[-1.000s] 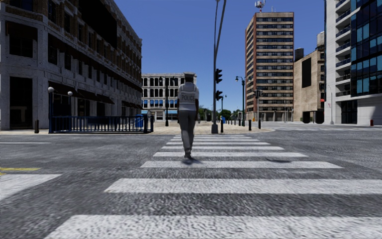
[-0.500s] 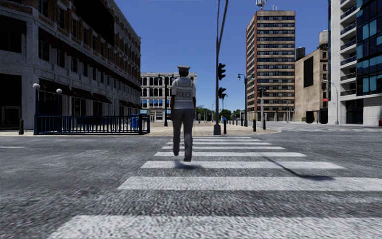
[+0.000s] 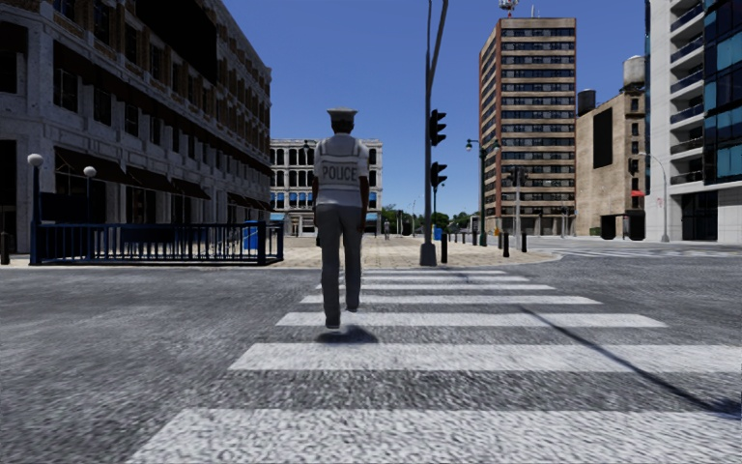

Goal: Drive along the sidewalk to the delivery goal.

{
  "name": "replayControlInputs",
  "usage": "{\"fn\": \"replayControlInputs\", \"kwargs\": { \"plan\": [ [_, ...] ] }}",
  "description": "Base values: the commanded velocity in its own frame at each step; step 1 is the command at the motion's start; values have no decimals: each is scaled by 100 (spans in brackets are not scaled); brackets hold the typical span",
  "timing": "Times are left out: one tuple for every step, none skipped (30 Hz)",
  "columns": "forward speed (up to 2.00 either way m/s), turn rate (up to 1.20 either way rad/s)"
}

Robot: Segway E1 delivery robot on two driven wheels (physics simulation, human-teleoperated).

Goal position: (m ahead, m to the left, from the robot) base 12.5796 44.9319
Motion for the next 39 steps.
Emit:
{"fn": "replayControlInputs", "kwargs": {
  "plan": [
    [199, 0],
    [199, 0],
    [198, 0],
    [177, 0],
    [177, 0],
    [162, 0],
    [150, 0],
    [139, 0],
    [134, 0],
    [134, 0],
    [132, 0],
    [132, 0],
    [132, 0],
    [132, 0],
    [132, 0],
    [132, 0],
    [132, 0],
    [129, 0],
    [129, 0],
    [119, 0],
    [115, 0],
    [110, 0],
    [110, 0],
    [108, 0],
    [108, 0],
    [108, 0],
    [108, 0],
    [108, 0],
    [108, 0],
    [108, 0],
    [108, 0],
    [108, 0],
    [108, 0],
    [108, 0],
    [108, 0],
    [108, 0],
    [108, 0],
    [108, 0],
    [109, 0]
  ]
}}
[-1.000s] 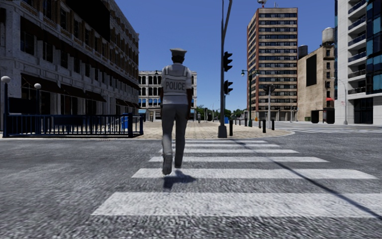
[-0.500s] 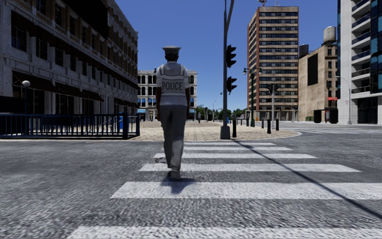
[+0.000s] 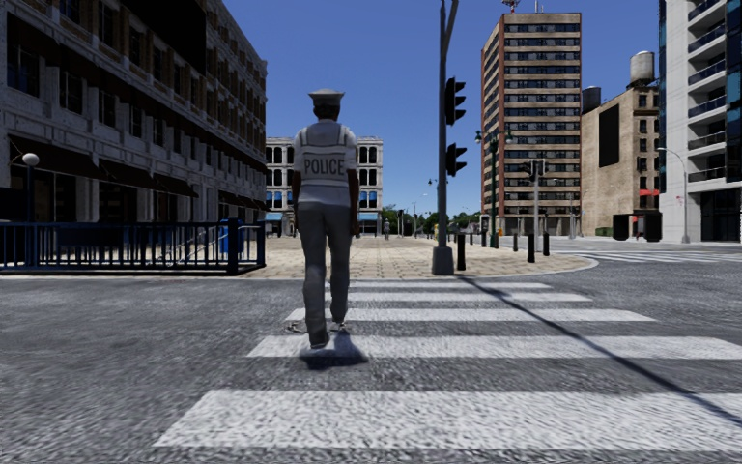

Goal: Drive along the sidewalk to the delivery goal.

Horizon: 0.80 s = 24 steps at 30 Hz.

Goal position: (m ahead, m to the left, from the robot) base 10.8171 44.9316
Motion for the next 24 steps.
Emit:
{"fn": "replayControlInputs", "kwargs": {
  "plan": [
    [109, 0],
    [109, 0],
    [109, 0],
    [110, 0],
    [111, 0],
    [111, 0],
    [111, 0],
    [112, 0],
    [113, 0],
    [113, 0],
    [114, 0],
    [114, 0],
    [114, 0],
    [115, 0],
    [115, 0],
    [117, 0],
    [120, 0],
    [123, 0],
    [123, 0],
    [123, 0],
    [123, 0],
    [123, 0],
    [123, 0],
    [123, 0]
  ]
}}
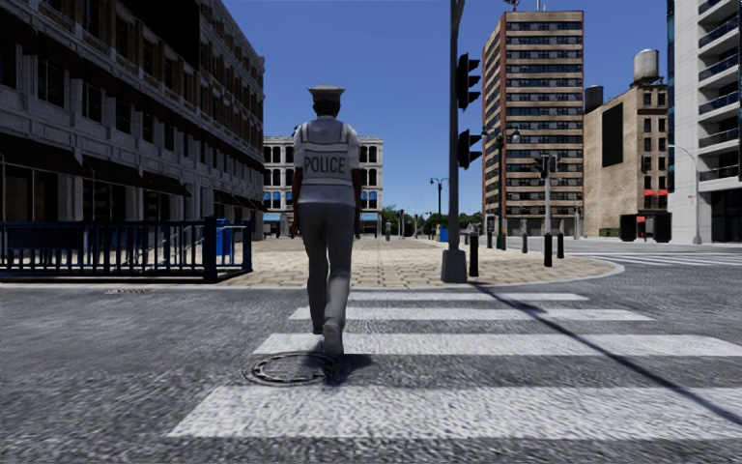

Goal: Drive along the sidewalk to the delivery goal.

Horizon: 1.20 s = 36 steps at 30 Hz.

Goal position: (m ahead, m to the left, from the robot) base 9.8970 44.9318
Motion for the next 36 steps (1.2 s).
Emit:
{"fn": "replayControlInputs", "kwargs": {
  "plan": [
    [123, 0],
    [123, 0],
    [123, 0],
    [123, 0],
    [123, 0],
    [123, 0],
    [123, 0],
    [123, 0],
    [123, 0],
    [123, 0],
    [123, 0],
    [123, 0],
    [123, 0],
    [123, 0],
    [123, 0],
    [123, 0],
    [123, 0],
    [123, 0],
    [123, 0],
    [123, 0],
    [123, 0],
    [123, 0],
    [123, 0],
    [123, 0],
    [123, 0],
    [123, 0],
    [123, 0],
    [123, 0],
    [123, 0],
    [123, 0],
    [123, 0],
    [123, 0],
    [123, 0],
    [123, 0],
    [123, 0],
    [123, 0]
  ]
}}
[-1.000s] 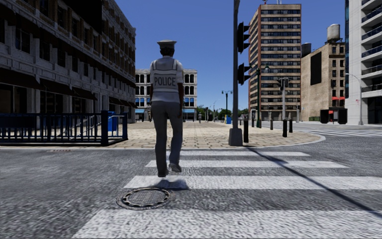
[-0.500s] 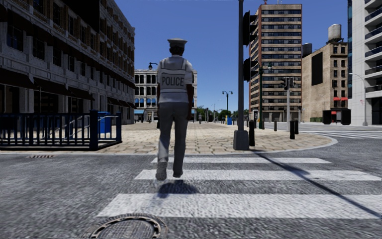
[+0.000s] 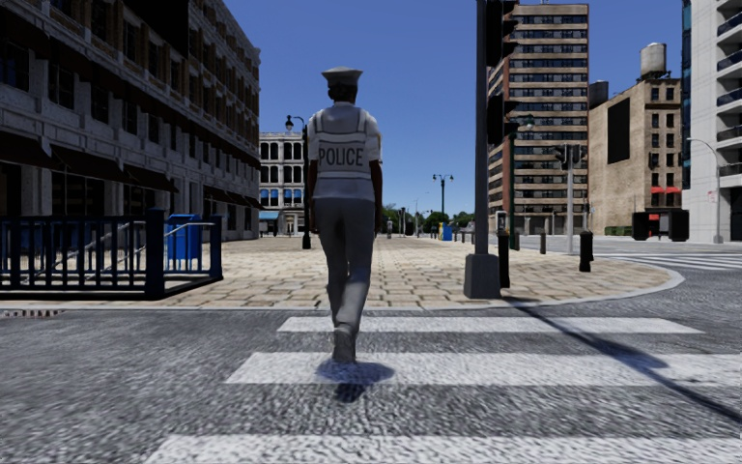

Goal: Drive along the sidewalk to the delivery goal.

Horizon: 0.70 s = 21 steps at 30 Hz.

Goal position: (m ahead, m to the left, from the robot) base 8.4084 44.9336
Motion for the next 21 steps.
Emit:
{"fn": "replayControlInputs", "kwargs": {
  "plan": [
    [123, 0],
    [123, 0],
    [123, 0],
    [123, 0],
    [123, 0],
    [123, 0],
    [123, 0],
    [123, 0],
    [123, 0],
    [123, 0],
    [123, 0],
    [123, 0],
    [123, 0],
    [123, 0],
    [123, 0],
    [123, 0],
    [123, 0],
    [123, 0],
    [123, 0],
    [123, 0],
    [123, 0]
  ]
}}
